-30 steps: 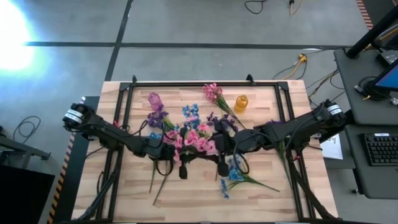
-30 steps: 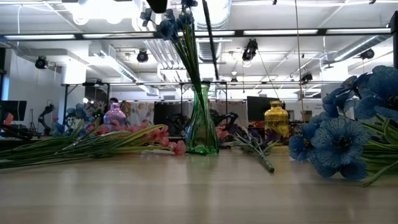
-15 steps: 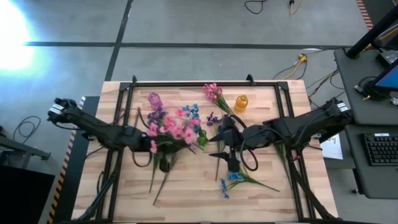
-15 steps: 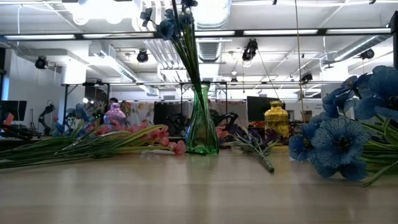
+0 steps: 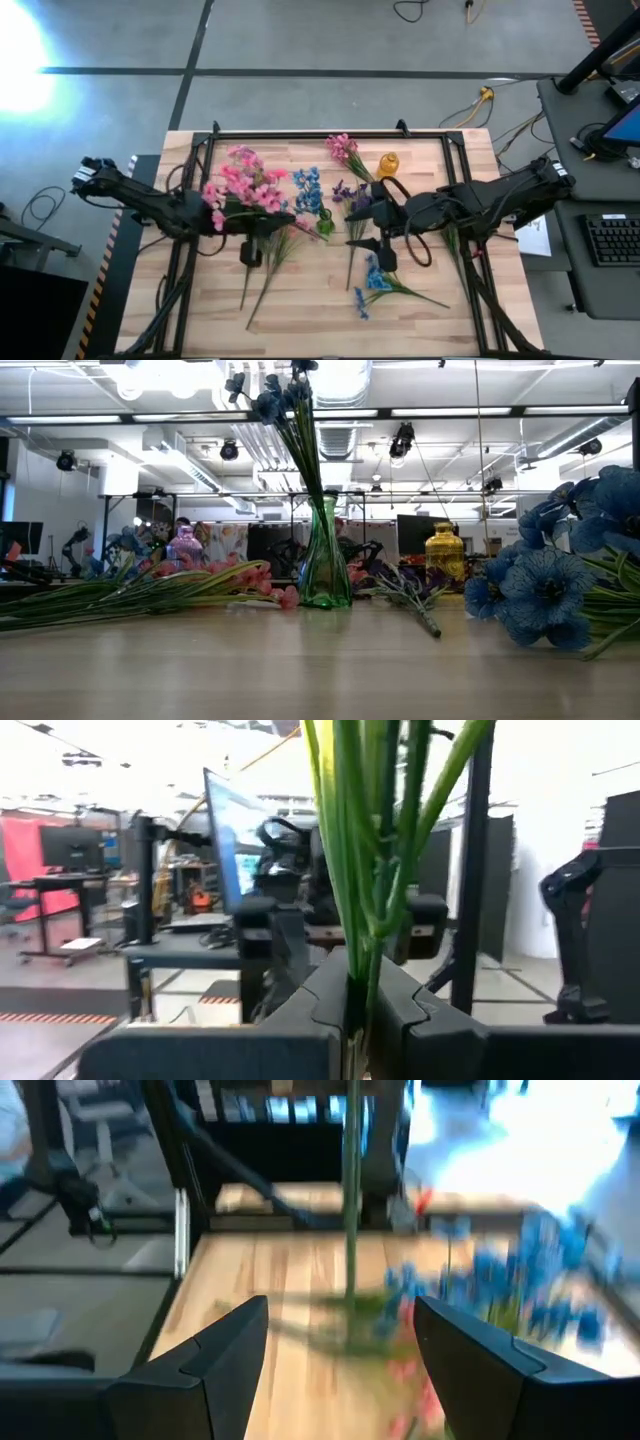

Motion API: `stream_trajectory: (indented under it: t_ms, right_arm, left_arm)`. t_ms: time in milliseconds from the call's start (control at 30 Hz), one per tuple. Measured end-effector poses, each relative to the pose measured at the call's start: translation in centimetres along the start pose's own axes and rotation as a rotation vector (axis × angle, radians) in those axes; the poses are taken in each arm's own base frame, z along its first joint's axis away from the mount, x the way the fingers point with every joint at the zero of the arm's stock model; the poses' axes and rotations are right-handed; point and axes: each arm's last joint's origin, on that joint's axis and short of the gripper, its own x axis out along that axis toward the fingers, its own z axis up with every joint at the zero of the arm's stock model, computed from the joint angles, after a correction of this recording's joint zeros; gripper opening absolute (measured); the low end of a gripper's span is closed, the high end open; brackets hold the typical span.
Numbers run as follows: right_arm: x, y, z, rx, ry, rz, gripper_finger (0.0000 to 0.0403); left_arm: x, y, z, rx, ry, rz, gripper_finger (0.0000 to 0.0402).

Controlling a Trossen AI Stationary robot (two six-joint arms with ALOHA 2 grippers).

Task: Sort flowers into vase by color
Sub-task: Put the bottom left pink flowers into the yellow vase

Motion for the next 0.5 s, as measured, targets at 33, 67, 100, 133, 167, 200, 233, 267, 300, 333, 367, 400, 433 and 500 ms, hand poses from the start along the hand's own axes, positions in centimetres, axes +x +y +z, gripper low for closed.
stream_trajectory:
  t_ms: [33,67,100,133,167,200,233,267,300,333,367,400,433,500]
  right_arm:
    - [0.1,0.1,0.4,-0.015,-0.037,0.004,0.0244]
    - [0.1,0.1,0.6,-0.032,-0.067,0.007,0.0244]
    - [0.4,0.2,0.8,-0.046,-0.094,0.009,0.0245]
    - [0.6,0.2,1.1,-0.057,-0.127,0.007,0.0245]
    - [0.7,0.1,1.3,-0.065,-0.147,0.007,0.0244]
    - [0.9,0.1,1.4,-0.075,-0.159,0.004,0.0244]
    - [1.1,0.0,1.5,-0.075,-0.173,0.001,0.0243]
    - [1.3,-0.1,1.6,-0.072,-0.186,-0.004,0.0242]
    - [1.4,-0.1,1.5,-0.071,-0.186,-0.007,0.0242]
    - [1.7,-0.2,1.4,-0.073,-0.179,-0.006,0.0243]
    - [2.1,-0.2,1.3,-0.074,-0.172,-0.005,0.0244]
    - [2.3,-0.2,1.2,-0.075,-0.165,-0.005,0.0246]
    - [2.5,-0.1,1.0,-0.078,-0.154,0.003,0.0248]
    - [2.6,0.0,0.9,-0.072,-0.149,0.034,0.0253]
  left_arm:
    - [0.4,-0.2,-0.4,-0.002,-0.006,-0.011,0.0]
    - [1.0,-0.3,-0.8,-0.002,-0.008,-0.019,0.0]
    - [1.6,-0.6,-1.2,-0.001,-0.003,-0.025,0.0]
    - [2.1,-0.7,-1.6,0.003,0.011,-0.025,0.0]
    - [2.8,-1.0,-2.1,0.006,0.025,-0.025,0.0]
    - [3.4,-1.2,-2.4,0.009,0.036,-0.025,0.0]
    - [4.0,-1.4,-2.8,0.012,0.047,-0.025,0.0]
    - [4.7,-1.6,-3.2,0.015,0.059,-0.026,0.0]
    - [5.3,-1.8,-3.5,0.017,0.069,-0.025,0.0]
    - [5.9,-2.0,-3.8,0.022,0.08,-0.024,0.0]
    - [6.3,-2.1,-4.0,0.029,0.095,-0.023,0.0]
    - [6.7,-2.1,-4.1,0.035,0.112,-0.021,0.0]
    - [7.1,-2.2,-4.3,0.042,0.132,-0.021,0.0]
    - [7.7,-2.3,-4.4,0.047,0.148,-0.026,0.0]
